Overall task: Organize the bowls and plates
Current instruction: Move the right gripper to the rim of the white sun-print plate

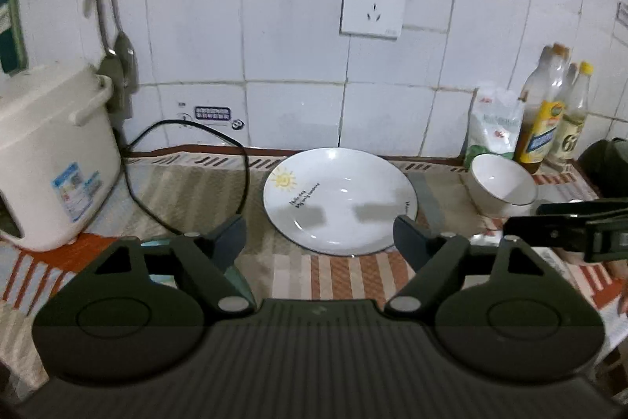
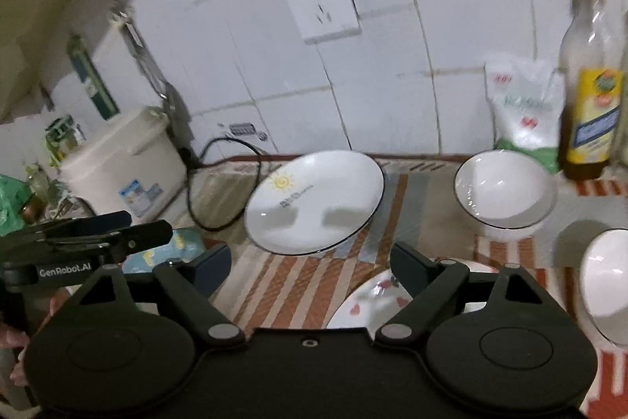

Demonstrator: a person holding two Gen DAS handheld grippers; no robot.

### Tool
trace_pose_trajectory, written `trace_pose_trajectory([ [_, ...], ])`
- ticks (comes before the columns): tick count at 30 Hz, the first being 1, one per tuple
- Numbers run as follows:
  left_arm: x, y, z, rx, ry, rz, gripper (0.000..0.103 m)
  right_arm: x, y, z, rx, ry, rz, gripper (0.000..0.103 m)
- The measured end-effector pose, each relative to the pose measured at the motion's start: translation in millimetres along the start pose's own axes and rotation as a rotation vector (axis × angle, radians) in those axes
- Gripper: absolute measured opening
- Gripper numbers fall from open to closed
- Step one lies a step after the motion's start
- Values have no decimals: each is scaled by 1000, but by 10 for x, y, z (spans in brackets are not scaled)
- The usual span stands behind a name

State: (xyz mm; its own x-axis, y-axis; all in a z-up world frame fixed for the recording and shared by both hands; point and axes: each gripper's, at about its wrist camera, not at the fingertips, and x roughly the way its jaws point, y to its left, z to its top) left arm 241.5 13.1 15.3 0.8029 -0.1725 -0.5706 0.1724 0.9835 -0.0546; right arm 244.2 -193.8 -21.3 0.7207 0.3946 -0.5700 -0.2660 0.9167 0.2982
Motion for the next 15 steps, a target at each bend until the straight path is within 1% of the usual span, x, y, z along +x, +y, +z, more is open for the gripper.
trace_pose_trajectory([
  [1,115,20,15,-17,14,-9,77,131,-39,22,8,19,-5,89],
  [3,368,75,42,-63,51,0,77,357,-107,62,16,40,-14,82],
  [4,487,102,53,-76,59,2,74,448,-149,90,25,51,-17,81],
  [6,726,130,50,-95,90,28,72,637,-222,145,48,68,-28,73],
  [8,946,188,31,-121,123,13,62,826,-244,193,46,69,-53,70],
  [9,1046,205,17,-138,141,8,61,901,-260,213,40,69,-70,68],
  [10,1145,224,13,-149,154,7,58,971,-297,240,45,73,-86,66],
  [12,1296,237,-5,-162,167,23,56,1100,-373,282,72,86,-102,59],
  [13,1347,234,-9,-160,161,43,53,1154,-406,291,88,94,-113,58],
  [15,1423,221,-23,-147,147,79,53,1254,-462,308,99,107,-121,51],
])
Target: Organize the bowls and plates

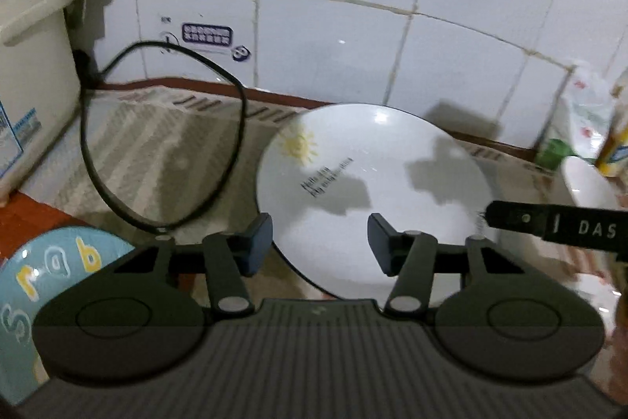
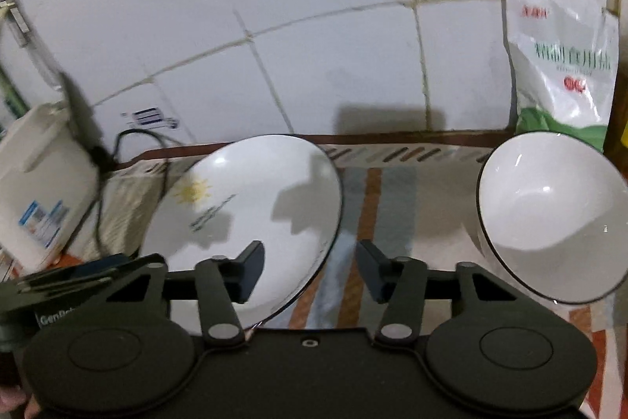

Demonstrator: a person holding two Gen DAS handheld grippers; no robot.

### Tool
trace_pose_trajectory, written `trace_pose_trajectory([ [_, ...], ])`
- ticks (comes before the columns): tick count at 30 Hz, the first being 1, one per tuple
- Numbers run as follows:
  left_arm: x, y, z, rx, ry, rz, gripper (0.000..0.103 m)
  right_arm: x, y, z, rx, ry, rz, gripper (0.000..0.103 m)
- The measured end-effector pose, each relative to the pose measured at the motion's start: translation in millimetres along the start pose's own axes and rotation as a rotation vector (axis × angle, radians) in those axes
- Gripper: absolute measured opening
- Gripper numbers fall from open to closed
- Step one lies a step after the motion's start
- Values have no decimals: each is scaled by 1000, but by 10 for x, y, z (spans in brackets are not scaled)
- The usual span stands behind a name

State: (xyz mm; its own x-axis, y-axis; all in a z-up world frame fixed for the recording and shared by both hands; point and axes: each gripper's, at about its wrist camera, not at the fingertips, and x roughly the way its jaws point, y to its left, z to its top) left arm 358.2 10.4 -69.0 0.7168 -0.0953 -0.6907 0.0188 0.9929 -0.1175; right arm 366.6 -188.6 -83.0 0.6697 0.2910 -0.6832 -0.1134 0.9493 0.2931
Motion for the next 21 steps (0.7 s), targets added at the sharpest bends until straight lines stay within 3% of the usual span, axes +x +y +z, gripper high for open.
trace_pose_trajectory([
  [6,92,69,30,6,-19,33,46,194,-54,54,7,27,0,32],
  [10,219,199,75,-22,35,29,46,306,-102,104,10,31,2,31],
  [12,329,284,86,-55,78,24,46,352,-127,123,29,41,23,19],
  [15,441,379,83,-108,94,2,45,416,-124,126,18,49,24,16],
  [18,449,395,87,-109,73,-17,25,433,-143,124,13,43,37,16],
  [21,448,374,81,-105,57,-12,24,434,-179,122,5,38,59,15],
])
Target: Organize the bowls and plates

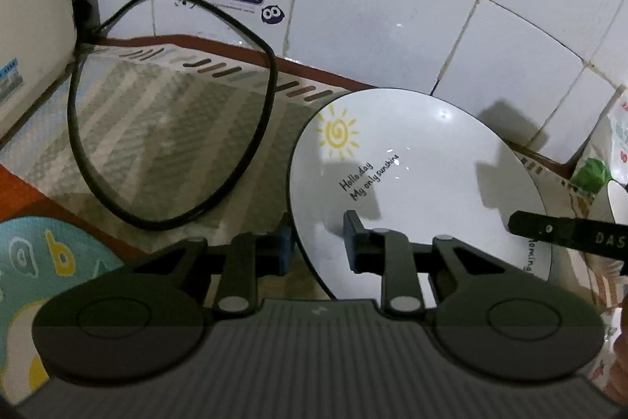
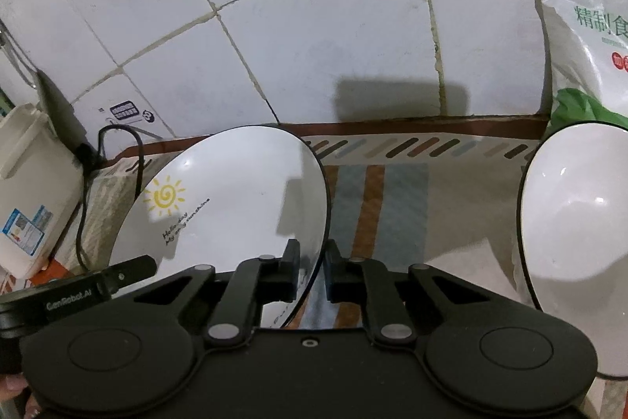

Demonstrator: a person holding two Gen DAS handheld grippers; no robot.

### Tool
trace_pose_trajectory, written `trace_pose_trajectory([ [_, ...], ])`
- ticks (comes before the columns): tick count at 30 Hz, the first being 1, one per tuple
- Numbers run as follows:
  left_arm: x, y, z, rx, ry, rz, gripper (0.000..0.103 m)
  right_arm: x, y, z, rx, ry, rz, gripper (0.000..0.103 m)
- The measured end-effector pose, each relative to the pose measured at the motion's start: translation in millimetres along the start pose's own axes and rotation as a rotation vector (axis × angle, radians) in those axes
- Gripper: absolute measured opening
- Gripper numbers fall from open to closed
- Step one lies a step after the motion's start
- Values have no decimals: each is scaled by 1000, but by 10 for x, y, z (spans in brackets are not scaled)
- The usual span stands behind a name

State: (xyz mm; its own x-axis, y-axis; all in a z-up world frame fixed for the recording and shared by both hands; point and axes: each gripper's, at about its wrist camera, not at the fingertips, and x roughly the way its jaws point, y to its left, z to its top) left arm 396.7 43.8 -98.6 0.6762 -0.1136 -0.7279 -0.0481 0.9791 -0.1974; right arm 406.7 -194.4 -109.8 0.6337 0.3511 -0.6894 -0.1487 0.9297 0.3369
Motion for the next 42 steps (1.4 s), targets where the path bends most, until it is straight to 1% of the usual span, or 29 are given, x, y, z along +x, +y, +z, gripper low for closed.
trace_pose_trajectory([
  [6,-57,-92,-65,61,-37,49,23,-28,46,-14,-13,-6,-15,16],
  [11,-150,-48,-98,70,-45,55,23,-141,112,-88,-40,-13,-1,16],
  [14,-271,-23,-157,88,-60,66,22,-218,168,-159,-50,-4,-5,16],
  [16,-356,1,-210,101,-65,67,21,-275,188,-220,-48,-5,0,16],
  [21,-557,70,-372,111,-65,57,21,-424,287,-377,-88,-3,-1,16],
  [29,-841,51,-590,153,-75,51,22,-616,324,-552,-121,1,10,16],
  [35,-821,63,-643,157,-51,58,22,-552,332,-584,-146,11,0,16],
  [39,-819,28,-647,171,-52,67,22,-539,333,-563,-175,12,-2,17],
  [42,-805,23,-650,175,-27,70,22,-514,345,-575,-188,26,-10,18],
])
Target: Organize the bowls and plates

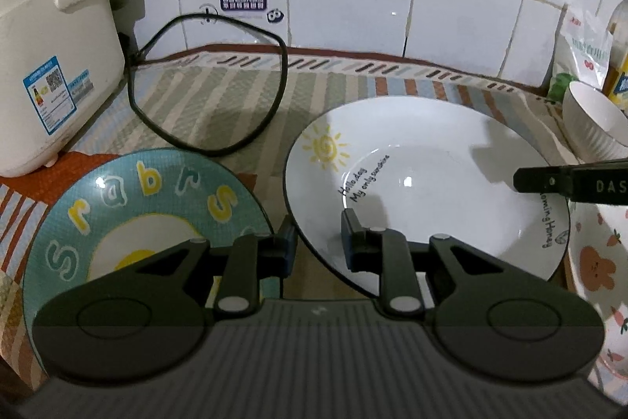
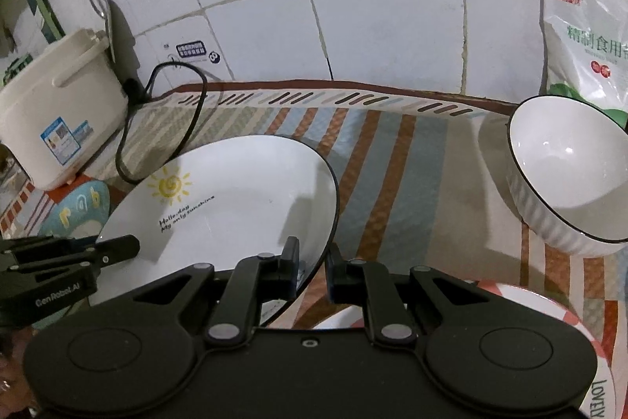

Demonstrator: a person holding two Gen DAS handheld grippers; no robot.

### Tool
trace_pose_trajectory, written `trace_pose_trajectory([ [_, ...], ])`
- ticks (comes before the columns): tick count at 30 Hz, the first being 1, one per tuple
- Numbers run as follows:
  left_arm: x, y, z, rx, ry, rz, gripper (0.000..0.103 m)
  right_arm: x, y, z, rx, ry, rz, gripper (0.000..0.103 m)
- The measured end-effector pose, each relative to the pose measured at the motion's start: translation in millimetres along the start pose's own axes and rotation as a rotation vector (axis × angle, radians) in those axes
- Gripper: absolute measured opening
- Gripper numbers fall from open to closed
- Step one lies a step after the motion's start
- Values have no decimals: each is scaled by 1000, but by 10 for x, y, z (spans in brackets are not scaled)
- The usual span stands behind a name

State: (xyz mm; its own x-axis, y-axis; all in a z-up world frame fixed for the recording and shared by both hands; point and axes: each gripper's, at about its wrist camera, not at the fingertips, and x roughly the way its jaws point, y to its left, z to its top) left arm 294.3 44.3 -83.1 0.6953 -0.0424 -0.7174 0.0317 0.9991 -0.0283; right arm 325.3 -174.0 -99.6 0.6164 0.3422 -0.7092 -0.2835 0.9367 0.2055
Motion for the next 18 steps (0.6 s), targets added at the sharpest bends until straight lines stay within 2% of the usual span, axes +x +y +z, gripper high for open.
trace_pose_trajectory([
  [4,16,8,-15,-3,26,-4,23,24,33,-53,-27,1,-18,22],
  [6,11,10,-6,2,44,-8,24,7,121,-69,-84,-6,-69,26],
  [7,3,2,-3,12,58,-8,25,-15,167,-80,-115,-11,-87,30],
  [9,-50,-9,-11,29,67,-13,27,-115,257,-105,-170,-45,-102,55],
  [11,-120,-2,-16,35,64,-28,33,-249,330,-122,-212,-91,-118,64],
  [12,-161,9,-23,34,65,-40,34,-317,369,-129,-229,-103,-128,64],
  [13,-224,14,-31,37,53,-47,38,-395,404,-137,-243,-113,-134,64],
  [14,-291,10,-28,45,36,-47,50,-473,428,-147,-252,-126,-135,64],
  [16,-462,-28,-37,85,-14,0,67,-649,454,-171,-251,-148,-132,66],
  [18,-608,-55,-42,126,-42,38,68,-806,465,-193,-240,-157,-131,66],
])
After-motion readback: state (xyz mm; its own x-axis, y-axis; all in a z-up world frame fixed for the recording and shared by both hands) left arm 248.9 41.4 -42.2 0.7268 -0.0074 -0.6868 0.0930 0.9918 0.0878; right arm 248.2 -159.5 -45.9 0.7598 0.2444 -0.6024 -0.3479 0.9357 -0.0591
